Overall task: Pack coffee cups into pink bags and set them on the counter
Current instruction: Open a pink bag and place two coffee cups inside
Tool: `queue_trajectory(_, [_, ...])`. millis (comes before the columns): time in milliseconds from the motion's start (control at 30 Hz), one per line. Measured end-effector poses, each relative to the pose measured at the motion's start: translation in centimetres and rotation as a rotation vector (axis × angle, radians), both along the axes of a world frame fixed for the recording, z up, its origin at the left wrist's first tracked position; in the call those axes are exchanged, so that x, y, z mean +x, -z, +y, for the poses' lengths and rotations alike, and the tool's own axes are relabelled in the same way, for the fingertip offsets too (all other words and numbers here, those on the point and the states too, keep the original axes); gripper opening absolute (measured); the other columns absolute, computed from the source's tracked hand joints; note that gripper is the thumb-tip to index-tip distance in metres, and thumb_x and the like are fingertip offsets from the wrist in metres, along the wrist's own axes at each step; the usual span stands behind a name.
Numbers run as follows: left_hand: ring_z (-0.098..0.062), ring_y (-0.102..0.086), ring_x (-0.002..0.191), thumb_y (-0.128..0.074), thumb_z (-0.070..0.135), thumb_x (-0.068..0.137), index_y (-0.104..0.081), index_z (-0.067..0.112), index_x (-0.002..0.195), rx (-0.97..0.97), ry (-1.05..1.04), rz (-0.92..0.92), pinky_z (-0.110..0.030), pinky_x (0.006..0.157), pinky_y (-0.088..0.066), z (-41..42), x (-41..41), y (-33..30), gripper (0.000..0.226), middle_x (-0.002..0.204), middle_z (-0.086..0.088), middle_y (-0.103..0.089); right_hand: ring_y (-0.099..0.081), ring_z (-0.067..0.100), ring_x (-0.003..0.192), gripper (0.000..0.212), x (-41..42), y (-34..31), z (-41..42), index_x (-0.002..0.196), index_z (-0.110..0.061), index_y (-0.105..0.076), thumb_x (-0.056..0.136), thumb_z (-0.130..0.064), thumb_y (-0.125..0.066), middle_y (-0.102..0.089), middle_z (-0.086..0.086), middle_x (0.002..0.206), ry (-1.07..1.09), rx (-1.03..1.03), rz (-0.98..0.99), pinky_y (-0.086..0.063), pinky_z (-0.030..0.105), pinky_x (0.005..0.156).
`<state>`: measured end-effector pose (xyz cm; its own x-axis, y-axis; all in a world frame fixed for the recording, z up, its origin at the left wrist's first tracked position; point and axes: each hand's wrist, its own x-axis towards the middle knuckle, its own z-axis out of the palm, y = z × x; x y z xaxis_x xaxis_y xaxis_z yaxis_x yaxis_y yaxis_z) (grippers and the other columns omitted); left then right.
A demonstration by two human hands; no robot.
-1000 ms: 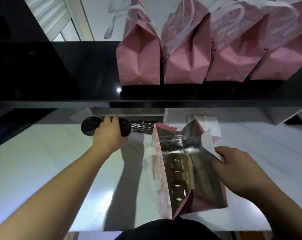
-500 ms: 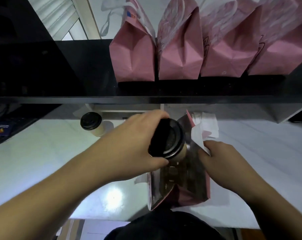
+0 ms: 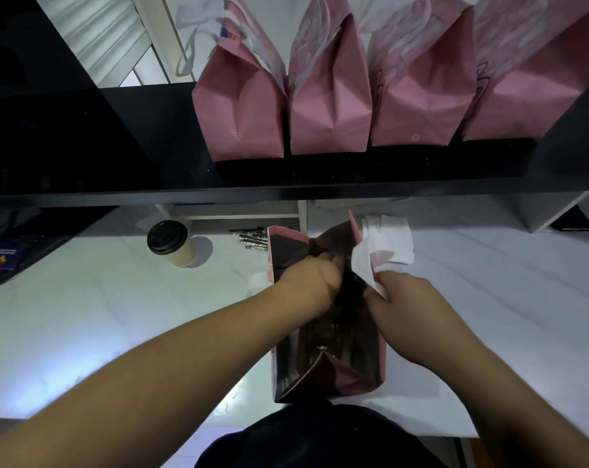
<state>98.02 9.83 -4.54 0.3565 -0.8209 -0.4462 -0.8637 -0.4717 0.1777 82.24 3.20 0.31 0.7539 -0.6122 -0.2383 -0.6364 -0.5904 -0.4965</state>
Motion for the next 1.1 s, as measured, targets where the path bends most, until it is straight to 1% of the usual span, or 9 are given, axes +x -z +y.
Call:
queue_trajectory(100, [-0.034, -0.061, 0.12, -0.084, 0.023, 0.083, -0.042, 0.013, 0.151, -0.002, -0.015, 0.0, -0.043, 0.1, -0.054, -0.3, 0.3, 0.0, 0.081, 0.143, -0.013, -0.054, -0.055, 0.011, 0.061, 0.032, -0.3, 0.0, -0.3, 0.069, -0.03, -0.045, 0.102, -0.027, -0.048, -0.057, -0.008, 0.067, 0.013, 0.004, -0.002, -0.031, 0.021, 0.048])
queue_trajectory(233, [-0.035, -0.056, 0.125, -0.083, 0.029, 0.085, -0.03, 0.015, 0.158, -0.021, -0.034, -0.013, -0.046, 0.104, -0.052, 0.5, 0.1, 1.2, 0.091, 0.149, -0.013, -0.047, -0.055, 0.011, 0.06, 0.032, -0.5, 0.1, -0.6, 0.069, -0.03, -0.046, 0.101, -0.028, -0.047, -0.058, -0.007, 0.067, 0.015, 0.006, -0.008, -0.032, 0.022, 0.048])
queue_trajectory(333, [-0.037, -0.053, 0.132, -0.083, 0.031, 0.086, -0.022, 0.012, 0.161, 0.021, -0.054, -0.012, -0.046, 0.107, -0.05, 0.8, 0.2, 2.0, 0.099, 0.154, -0.014, -0.042, -0.058, 0.013, 0.059, 0.03, -0.5, 0.3, -0.6, 0.072, -0.025, -0.054, 0.101, -0.029, -0.047, -0.061, -0.004, 0.065, 0.025, 0.033, -0.015, -0.036, 0.025, 0.049])
queue_trajectory(467, [-0.038, -0.053, 0.131, -0.082, 0.034, 0.087, -0.025, 0.01, 0.16, 0.038, -0.078, -0.027, -0.049, 0.106, -0.051, 0.4, 0.4, 2.4, 0.096, 0.151, -0.016, -0.044, -0.056, 0.014, 0.056, 0.032, -0.5, 0.6, -0.5, 0.07, -0.021, -0.053, 0.1, -0.029, -0.048, -0.06, -0.002, 0.061, 0.024, 0.023, -0.024, -0.033, 0.026, 0.047])
queue_trajectory(667, [-0.036, -0.058, 0.127, -0.077, 0.026, 0.091, -0.024, 0.01, 0.16, 0.054, -0.078, -0.051, -0.047, 0.102, -0.054, -0.1, 0.4, 3.5, 0.089, 0.152, -0.014, -0.045, -0.057, 0.013, 0.057, 0.031, -0.3, 0.8, -0.4, 0.072, -0.025, -0.054, 0.102, -0.032, -0.048, -0.061, -0.005, 0.064, 0.034, 0.026, -0.025, -0.035, 0.025, 0.048])
queue_trajectory(800, [-0.037, -0.054, 0.13, -0.072, 0.016, 0.091, -0.021, 0.014, 0.161, 0.078, -0.033, -0.073, -0.049, 0.102, -0.054, 0.1, -0.1, 5.3, 0.087, 0.159, -0.012, -0.032, -0.058, 0.012, 0.057, 0.032, 0.0, 0.9, -0.2, 0.071, -0.027, -0.052, 0.102, -0.033, -0.049, -0.061, -0.006, 0.064, 0.048, 0.047, -0.031, -0.034, 0.024, 0.047])
queue_trajectory(867, [-0.038, -0.054, 0.127, -0.071, 0.014, 0.091, -0.026, 0.015, 0.159, 0.056, -0.075, -0.035, -0.051, 0.1, -0.054, 0.0, 0.0, 5.5, 0.081, 0.157, -0.012, -0.034, -0.057, 0.011, 0.057, 0.033, 0.0, 0.9, -0.1, 0.07, -0.028, -0.05, 0.103, -0.034, -0.048, -0.06, -0.006, 0.064, 0.052, 0.043, -0.034, -0.032, 0.024, 0.047])
queue_trajectory(967, [-0.041, -0.052, 0.129, -0.076, 0.011, 0.085, -0.025, 0.015, 0.159, 0.098, -0.069, -0.039, -0.055, 0.099, -0.054, 0.2, 0.5, 4.8, 0.09, 0.154, -0.012, -0.036, -0.057, 0.011, 0.058, 0.032, 0.2, 0.9, -0.1, 0.072, -0.029, -0.051, 0.103, -0.036, -0.047, -0.06, -0.007, 0.065, 0.073, 0.046, -0.054, -0.033, 0.024, 0.047])
queue_trajectory(1100, [-0.039, -0.05, 0.134, -0.076, 0.015, 0.088, -0.029, 0.016, 0.158, 0.108, -0.098, -0.016, -0.054, 0.105, -0.051, 0.8, 0.6, 2.6, 0.084, 0.152, -0.013, -0.041, -0.057, 0.011, 0.062, 0.029, 0.8, 0.6, -0.1, 0.075, -0.031, -0.051, 0.103, -0.036, -0.048, -0.06, -0.01, 0.068, 0.063, 0.052, -0.065, -0.036, 0.024, 0.05])
